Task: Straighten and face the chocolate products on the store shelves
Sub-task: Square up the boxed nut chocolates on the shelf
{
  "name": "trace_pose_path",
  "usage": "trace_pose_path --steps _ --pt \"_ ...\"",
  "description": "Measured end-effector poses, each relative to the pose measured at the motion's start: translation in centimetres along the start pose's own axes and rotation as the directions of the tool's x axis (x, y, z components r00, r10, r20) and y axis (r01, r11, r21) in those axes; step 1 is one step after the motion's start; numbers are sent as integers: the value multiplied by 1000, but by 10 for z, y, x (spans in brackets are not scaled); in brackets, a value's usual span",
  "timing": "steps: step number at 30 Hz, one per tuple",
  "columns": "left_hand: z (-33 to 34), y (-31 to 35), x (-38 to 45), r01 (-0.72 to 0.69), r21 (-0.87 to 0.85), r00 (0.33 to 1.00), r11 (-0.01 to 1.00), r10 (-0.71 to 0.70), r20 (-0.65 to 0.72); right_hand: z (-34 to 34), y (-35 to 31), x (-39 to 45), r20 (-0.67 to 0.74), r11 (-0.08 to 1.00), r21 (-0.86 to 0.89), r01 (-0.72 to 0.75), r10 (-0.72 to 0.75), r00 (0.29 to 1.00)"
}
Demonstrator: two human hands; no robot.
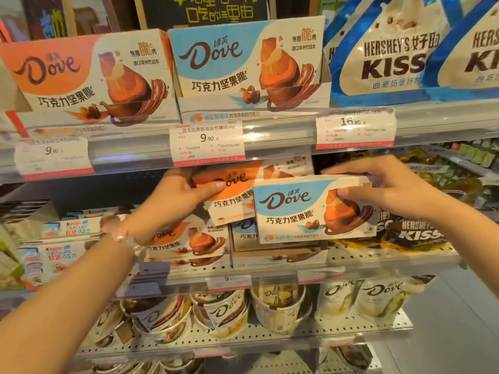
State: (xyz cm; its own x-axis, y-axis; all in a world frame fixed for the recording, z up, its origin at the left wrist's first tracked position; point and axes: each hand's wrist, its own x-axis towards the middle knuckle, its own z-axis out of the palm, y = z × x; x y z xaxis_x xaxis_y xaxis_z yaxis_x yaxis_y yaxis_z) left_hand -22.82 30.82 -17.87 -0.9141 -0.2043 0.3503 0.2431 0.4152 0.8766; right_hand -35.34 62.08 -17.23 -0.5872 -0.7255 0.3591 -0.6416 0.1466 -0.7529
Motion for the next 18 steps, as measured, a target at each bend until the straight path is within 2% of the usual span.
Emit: trace_pose_path --steps 5,12,18 --pt "-39 -2 -19 -14 162 999 987 8 39 9 -1 4 65 1000 -15 16 -15 998" --pt "-93 -16 -60 4 341 1000 940 -3 -3 27 5 15 108 975 -202 91 -70 992" --pt "-109 -30 -80 59 408 997 911 -72 16 44 16 25 119 953 -278 119 -88 989"
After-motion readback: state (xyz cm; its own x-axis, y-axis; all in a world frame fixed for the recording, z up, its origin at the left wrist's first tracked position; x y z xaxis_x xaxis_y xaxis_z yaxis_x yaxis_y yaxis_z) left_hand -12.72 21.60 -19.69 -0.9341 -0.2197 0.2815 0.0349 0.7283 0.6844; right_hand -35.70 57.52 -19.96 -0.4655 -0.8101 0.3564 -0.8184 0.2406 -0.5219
